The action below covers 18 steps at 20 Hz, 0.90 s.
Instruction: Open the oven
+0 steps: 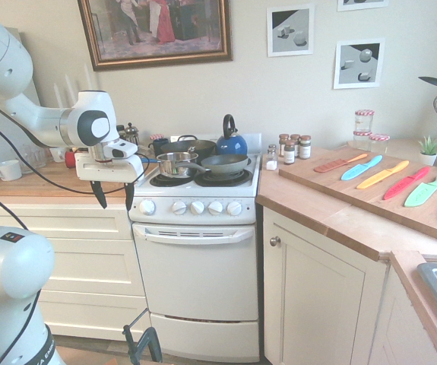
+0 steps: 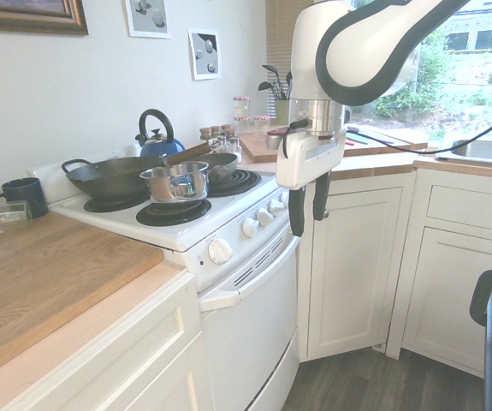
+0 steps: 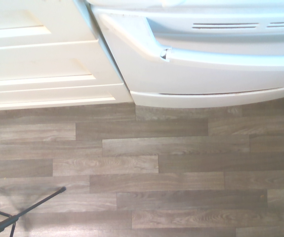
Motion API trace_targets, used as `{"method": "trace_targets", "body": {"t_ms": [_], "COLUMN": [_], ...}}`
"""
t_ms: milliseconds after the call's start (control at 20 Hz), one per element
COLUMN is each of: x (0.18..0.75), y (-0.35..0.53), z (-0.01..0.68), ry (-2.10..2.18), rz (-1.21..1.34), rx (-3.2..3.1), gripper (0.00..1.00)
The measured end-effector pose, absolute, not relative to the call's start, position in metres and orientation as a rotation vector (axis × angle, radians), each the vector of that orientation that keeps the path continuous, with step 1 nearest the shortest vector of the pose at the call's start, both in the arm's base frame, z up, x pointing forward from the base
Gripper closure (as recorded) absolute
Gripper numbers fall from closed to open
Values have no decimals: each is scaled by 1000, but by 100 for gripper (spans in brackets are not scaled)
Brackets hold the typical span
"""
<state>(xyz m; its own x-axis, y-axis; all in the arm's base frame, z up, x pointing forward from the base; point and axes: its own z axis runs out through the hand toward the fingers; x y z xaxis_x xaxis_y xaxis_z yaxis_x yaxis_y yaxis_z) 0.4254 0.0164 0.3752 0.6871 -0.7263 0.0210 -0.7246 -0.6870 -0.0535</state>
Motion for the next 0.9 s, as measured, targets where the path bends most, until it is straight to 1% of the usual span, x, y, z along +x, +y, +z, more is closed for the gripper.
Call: {"method": "trace_targets", "body": {"t_ms": [200, 300, 550, 700, 900], "x": [423, 428, 445, 459, 478], "y": [11, 0, -23, -34, -41], "z": [366, 354, 293, 274, 244], "ry": [1245, 1359, 1589, 1598, 1557], "rz": [-44, -70, -126, -207, -207], "rx": [-2854, -2820, -2762, -2722, -2705], "gripper": [0, 0, 0, 0, 0]}}
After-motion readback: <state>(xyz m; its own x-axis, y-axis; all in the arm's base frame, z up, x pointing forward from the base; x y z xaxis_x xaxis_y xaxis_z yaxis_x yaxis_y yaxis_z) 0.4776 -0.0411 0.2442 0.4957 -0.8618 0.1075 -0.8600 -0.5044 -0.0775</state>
